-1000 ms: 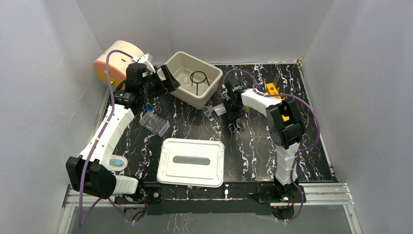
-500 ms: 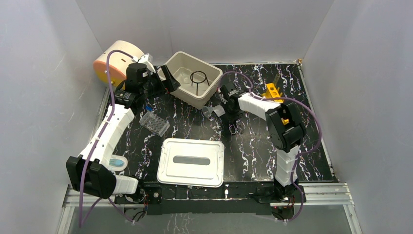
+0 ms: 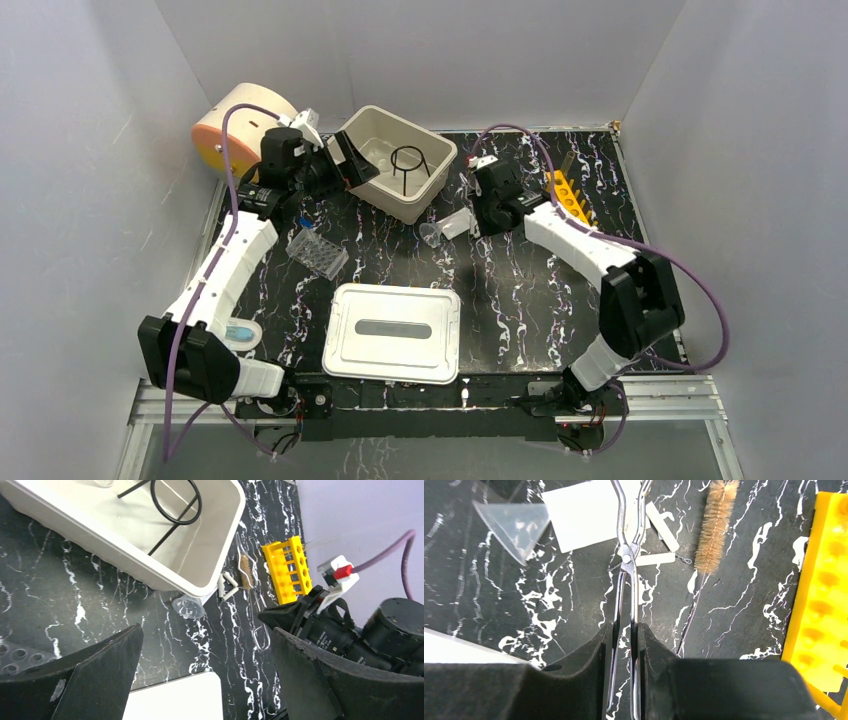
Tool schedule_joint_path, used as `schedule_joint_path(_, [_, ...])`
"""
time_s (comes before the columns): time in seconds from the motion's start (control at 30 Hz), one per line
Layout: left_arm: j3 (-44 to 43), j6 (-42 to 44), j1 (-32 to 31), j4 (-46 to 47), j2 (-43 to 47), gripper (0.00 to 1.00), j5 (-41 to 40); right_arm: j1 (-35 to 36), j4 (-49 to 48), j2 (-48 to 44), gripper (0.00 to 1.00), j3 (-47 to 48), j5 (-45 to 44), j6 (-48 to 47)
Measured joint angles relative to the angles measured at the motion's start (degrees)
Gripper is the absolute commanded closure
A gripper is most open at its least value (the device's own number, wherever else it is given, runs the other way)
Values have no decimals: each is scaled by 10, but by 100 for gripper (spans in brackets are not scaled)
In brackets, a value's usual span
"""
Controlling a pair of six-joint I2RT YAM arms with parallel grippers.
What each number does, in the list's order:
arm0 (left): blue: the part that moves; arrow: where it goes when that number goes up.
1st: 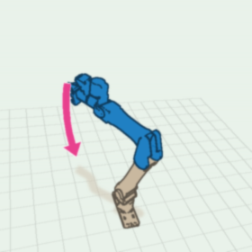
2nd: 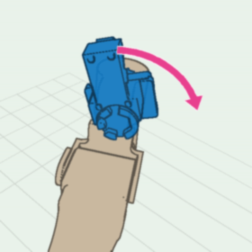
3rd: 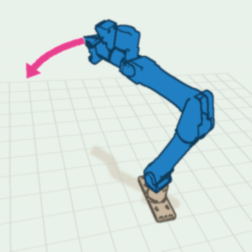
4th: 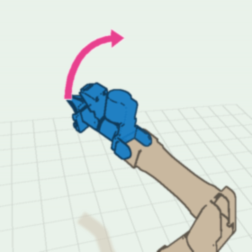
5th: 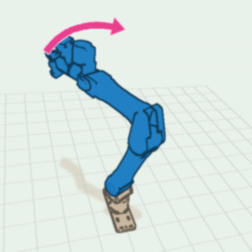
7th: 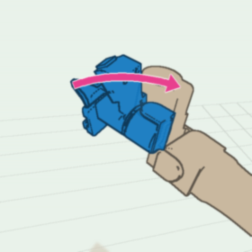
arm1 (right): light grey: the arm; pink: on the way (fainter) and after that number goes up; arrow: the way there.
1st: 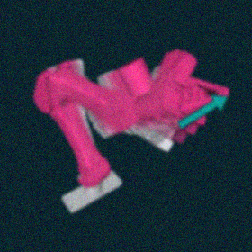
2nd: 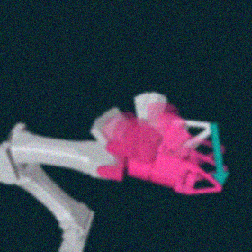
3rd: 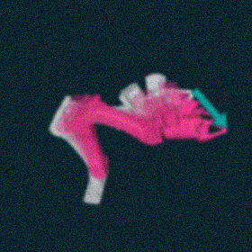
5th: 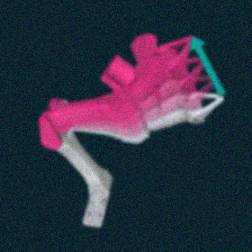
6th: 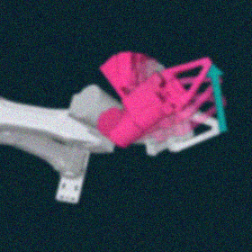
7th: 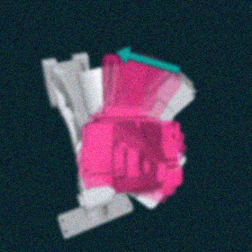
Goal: Organize the chemistry lab equipment
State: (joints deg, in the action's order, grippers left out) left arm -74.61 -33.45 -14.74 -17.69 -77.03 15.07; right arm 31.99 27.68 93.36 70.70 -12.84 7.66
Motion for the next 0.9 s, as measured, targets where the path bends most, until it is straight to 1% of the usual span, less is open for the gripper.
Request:
schedule_joint_path(0.2, [2,-38,0,29,-20,2,53,0,-30,-57,78,-21,2,29])
schedule_joint_path(0.37, [18,-85,-8,85,-38,2,107,0,-44,-87,79,-28,12,56])
schedule_joint_path(0.47, [19,-108,-27,118,-61,2,130,0,-53,-114,78,-31,19,74])
schedule_joint_path(0.6, [19,-135,-64,167,-90,2,155,0,-94,-169,78,-37,45,100])
schedule_joint_path(0.7, [19,-157,-86,209,-106,2,166,0,-127,-193,78,-36,71,114])
schedule_joint_path(0.77, [19,-173,-94,240,-114,5,176,0,-143,-195,78,-32,98,122])
schedule_joint_path(0.83, [18,-194,-96,274,-124,10,188,0,-157,-194,78,-31,130,130])
schedule_joint_path(0.9, [15,-214,-96,304,-137,17,198,0,-165,-190,78,-29,163,137])
